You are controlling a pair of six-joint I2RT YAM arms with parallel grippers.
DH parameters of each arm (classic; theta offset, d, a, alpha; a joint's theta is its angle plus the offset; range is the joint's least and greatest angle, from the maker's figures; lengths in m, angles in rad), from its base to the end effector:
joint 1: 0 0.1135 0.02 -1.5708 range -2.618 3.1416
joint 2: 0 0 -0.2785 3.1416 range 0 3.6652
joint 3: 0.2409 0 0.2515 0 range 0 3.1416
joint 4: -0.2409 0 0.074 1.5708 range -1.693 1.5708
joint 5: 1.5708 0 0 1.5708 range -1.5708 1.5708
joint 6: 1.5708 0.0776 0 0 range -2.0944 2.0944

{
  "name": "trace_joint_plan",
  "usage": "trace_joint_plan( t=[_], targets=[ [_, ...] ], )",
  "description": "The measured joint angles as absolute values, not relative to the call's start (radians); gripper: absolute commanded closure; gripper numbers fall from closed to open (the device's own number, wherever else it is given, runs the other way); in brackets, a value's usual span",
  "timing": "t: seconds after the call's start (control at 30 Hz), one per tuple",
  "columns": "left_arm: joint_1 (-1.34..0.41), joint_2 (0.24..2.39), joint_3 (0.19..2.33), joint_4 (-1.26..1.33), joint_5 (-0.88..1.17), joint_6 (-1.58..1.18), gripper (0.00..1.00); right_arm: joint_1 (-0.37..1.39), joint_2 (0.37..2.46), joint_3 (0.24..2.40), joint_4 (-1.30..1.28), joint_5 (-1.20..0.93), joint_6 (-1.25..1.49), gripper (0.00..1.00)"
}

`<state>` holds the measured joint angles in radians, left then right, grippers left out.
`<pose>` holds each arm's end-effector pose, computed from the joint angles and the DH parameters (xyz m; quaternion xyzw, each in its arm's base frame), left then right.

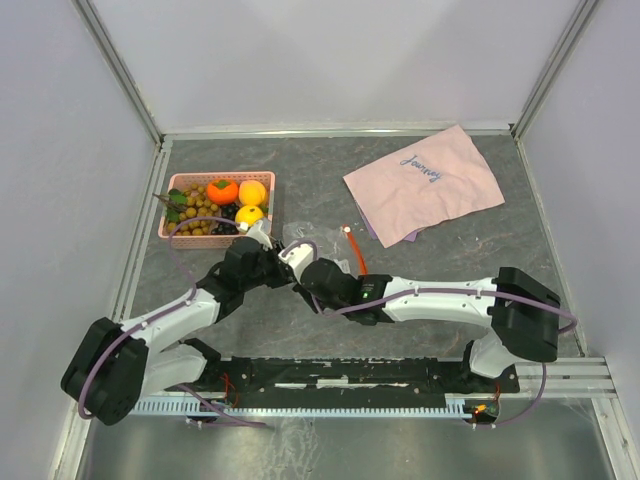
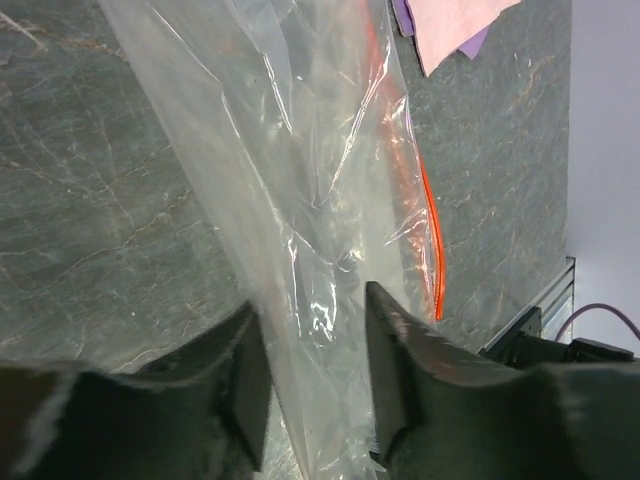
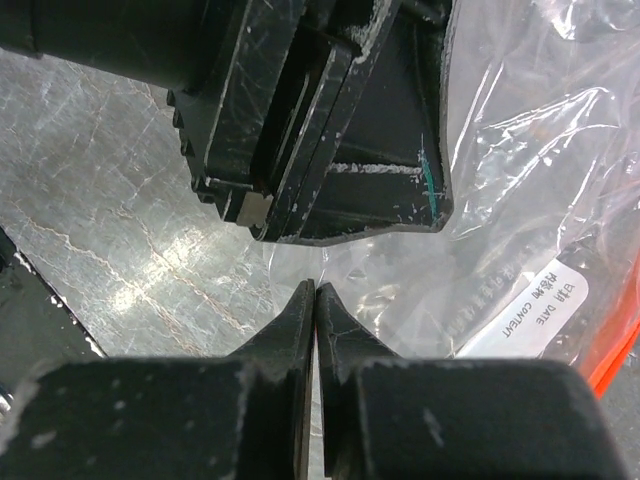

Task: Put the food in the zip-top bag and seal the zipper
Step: Open the zipper of the food storage bag.

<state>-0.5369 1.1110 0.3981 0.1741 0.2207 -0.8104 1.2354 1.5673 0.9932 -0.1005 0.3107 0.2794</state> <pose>0.2052 -0.1419 0.1719 -0.0640 0.8638 -0.3808 0.3235 0.1449 0.3436 0.2174 -0.3501 0.8215 0.1927 0.4068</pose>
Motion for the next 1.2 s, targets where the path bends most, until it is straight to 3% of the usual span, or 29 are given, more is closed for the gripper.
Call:
trace_joint_plan(
  t=[0.2, 0.23, 0.73, 1.2],
  targets=[
    [-0.541, 1.116, 0.398, 0.205, 0.220, -0.810, 0.95, 1.227, 1.575, 0.993, -0.098, 0.313, 0.266, 0.82],
    [-0.541, 1.115, 0.398, 0.208, 0.220, -0.809, 0.97, 1.222, 1.574, 0.993, -0.098, 0.312, 0.263, 0.81],
    [-0.541, 0.991, 0.399, 0.231, 0.212, -0.719, 0.97, 0.951, 1.237, 0.887, -0.169, 0.148, 0.256, 0.55],
    [-0.541, 0.928, 0.399, 0.301, 0.250, -0.690, 0.97, 0.540, 1.132, 0.711, -0.149, -0.220, 0.329, 0.46]
  ],
)
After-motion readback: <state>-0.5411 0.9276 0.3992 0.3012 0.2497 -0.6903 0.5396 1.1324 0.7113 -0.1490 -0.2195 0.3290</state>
